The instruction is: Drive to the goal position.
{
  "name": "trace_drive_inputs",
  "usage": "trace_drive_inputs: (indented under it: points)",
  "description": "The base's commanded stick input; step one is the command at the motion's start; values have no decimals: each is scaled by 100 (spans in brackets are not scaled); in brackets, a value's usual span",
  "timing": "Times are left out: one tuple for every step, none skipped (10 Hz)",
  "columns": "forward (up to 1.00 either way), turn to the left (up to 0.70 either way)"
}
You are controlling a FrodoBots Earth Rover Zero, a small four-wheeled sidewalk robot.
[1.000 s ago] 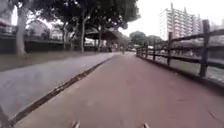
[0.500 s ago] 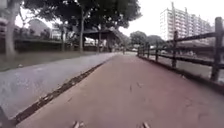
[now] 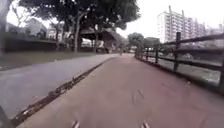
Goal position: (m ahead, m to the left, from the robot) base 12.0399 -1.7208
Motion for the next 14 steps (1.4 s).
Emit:
trace_drive_inputs:
  points:
    - [70,-3]
    - [70,-27]
    - [70,-27]
    - [70,-27]
    - [70,0]
    - [70,0]
    - [70,0]
    - [70,0]
    - [70,0]
    - [70,0]
    - [70,0]
    - [70,-9]
    - [70,-27]
    - [70,-27]
